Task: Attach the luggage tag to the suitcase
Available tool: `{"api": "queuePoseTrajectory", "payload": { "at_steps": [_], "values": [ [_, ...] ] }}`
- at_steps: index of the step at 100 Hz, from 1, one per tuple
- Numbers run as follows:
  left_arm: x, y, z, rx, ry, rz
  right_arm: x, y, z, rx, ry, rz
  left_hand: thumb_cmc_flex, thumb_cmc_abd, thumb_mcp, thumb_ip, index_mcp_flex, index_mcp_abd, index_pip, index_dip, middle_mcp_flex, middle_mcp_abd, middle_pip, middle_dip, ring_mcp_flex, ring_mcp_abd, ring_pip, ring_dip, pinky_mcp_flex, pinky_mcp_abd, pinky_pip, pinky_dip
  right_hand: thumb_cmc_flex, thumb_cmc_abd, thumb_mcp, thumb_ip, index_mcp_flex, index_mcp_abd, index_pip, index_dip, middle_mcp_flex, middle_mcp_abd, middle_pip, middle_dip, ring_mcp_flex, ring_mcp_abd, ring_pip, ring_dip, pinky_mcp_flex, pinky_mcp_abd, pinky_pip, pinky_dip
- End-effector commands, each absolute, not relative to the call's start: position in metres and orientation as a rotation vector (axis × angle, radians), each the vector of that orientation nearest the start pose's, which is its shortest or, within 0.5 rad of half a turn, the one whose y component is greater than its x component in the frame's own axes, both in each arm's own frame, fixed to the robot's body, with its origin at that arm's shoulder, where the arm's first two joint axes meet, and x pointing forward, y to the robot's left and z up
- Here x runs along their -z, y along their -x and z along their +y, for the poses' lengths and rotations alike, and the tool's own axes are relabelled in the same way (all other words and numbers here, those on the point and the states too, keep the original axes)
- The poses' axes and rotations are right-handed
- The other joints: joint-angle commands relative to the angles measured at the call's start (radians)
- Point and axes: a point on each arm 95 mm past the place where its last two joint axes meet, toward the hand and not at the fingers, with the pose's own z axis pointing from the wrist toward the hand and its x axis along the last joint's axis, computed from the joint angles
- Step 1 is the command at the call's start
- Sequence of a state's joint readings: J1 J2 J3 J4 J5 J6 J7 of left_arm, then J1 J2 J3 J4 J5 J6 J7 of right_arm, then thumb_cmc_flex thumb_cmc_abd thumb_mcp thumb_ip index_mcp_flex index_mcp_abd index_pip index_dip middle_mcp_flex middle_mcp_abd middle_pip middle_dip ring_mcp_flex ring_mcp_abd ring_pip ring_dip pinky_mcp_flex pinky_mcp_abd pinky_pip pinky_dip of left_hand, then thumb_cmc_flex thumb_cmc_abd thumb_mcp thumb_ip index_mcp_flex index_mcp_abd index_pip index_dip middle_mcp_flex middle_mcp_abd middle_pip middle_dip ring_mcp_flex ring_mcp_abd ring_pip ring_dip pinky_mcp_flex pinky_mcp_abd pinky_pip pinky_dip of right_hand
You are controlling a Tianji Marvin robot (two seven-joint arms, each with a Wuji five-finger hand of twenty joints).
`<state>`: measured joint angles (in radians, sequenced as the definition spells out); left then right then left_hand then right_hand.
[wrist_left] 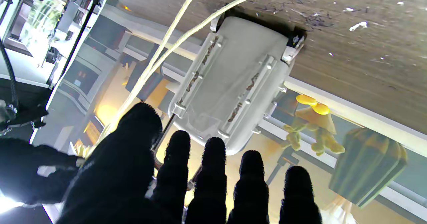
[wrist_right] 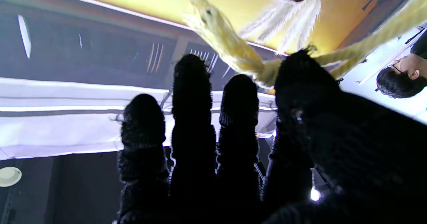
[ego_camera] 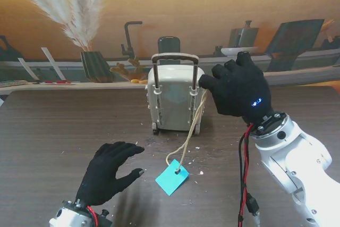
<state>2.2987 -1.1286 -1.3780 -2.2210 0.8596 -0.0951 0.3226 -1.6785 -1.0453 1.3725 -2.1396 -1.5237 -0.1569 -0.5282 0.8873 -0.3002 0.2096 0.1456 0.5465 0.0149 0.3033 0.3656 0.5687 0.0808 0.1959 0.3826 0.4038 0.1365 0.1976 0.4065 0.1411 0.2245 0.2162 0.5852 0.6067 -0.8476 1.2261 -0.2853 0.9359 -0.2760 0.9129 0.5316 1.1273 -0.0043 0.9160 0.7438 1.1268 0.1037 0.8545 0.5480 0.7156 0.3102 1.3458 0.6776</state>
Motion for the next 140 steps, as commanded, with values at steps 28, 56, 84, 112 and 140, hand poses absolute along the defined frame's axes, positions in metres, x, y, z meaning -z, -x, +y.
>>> {"api": "queuePoseTrajectory", "payload": {
  "at_steps": [28, 56, 84, 112, 140],
  "values": [
    [0.277, -0.226, -0.054, 2.004, 1.416, 1.152, 0.078, -0.304, 0.051, -1.697, 0.112, 1.012, -0.036, -0.031, 0.029, -0.016, 0.043, -0.029, 0.064, 0.005, 0.071, -0.035, 0.051, 0.038, 0.070, 0.006, 0.051, 0.045, 0.046, 0.044, 0.033, 0.041, 0.036, 0.048, 0.041, 0.042, 0.082, -0.107, 0.066, 0.080, 0.003, -0.003, 0.011, 0.021, 0.019, -0.016, 0.008, 0.005, 0.007, 0.012, 0.014, 0.001],
    [0.288, -0.236, -0.070, 2.123, 1.462, 1.045, 0.067, -0.304, 0.057, -1.690, 0.140, 1.007, -0.104, -0.033, 0.026, -0.049, 0.044, -0.023, 0.083, 0.000, 0.093, -0.034, 0.084, 0.057, 0.097, 0.010, 0.115, 0.070, 0.084, 0.049, 0.084, 0.076, 0.036, 0.052, 0.037, 0.041, 0.082, -0.109, 0.063, 0.082, 0.002, -0.004, 0.008, 0.023, 0.019, -0.017, 0.006, 0.005, 0.007, 0.010, 0.013, 0.000],
    [0.299, -0.252, -0.083, 2.237, 1.522, 0.956, 0.065, -0.304, 0.062, -1.689, 0.154, 1.015, -0.150, -0.026, 0.013, -0.086, 0.049, -0.026, 0.091, -0.018, 0.078, -0.034, 0.088, 0.056, 0.092, 0.010, 0.165, 0.084, -0.013, 0.034, 0.396, 0.037, 0.037, 0.057, 0.032, 0.039, 0.081, -0.113, 0.060, 0.084, 0.000, -0.006, 0.005, 0.024, 0.017, -0.019, 0.004, 0.005, 0.008, 0.005, 0.011, -0.002],
    [0.309, -0.264, -0.093, 2.246, 1.575, 0.954, 0.063, -0.301, 0.067, -1.697, 0.173, 1.010, -0.149, -0.026, 0.021, -0.087, 0.052, -0.028, 0.110, -0.008, 0.073, -0.035, 0.090, 0.056, 0.089, 0.013, 0.174, 0.086, -0.040, 0.031, 0.464, 0.015, 0.038, 0.063, 0.025, 0.037, 0.080, -0.116, 0.057, 0.086, -0.001, -0.007, 0.003, 0.026, 0.017, -0.021, 0.001, 0.005, 0.008, 0.003, 0.010, -0.003],
    [0.315, -0.275, -0.104, 2.265, 1.626, 0.959, 0.063, -0.300, 0.068, -1.700, 0.179, 1.008, -0.141, -0.038, 0.035, -0.085, 0.009, -0.024, 0.080, -0.024, 0.051, -0.036, 0.084, 0.054, 0.078, 0.008, 0.177, 0.087, -0.053, 0.028, 0.474, -0.008, 0.039, 0.066, 0.022, 0.036, 0.079, -0.117, 0.055, 0.087, -0.001, -0.011, 0.001, 0.026, 0.016, -0.023, -0.001, 0.006, 0.008, 0.001, 0.009, -0.004]
  ]
}}
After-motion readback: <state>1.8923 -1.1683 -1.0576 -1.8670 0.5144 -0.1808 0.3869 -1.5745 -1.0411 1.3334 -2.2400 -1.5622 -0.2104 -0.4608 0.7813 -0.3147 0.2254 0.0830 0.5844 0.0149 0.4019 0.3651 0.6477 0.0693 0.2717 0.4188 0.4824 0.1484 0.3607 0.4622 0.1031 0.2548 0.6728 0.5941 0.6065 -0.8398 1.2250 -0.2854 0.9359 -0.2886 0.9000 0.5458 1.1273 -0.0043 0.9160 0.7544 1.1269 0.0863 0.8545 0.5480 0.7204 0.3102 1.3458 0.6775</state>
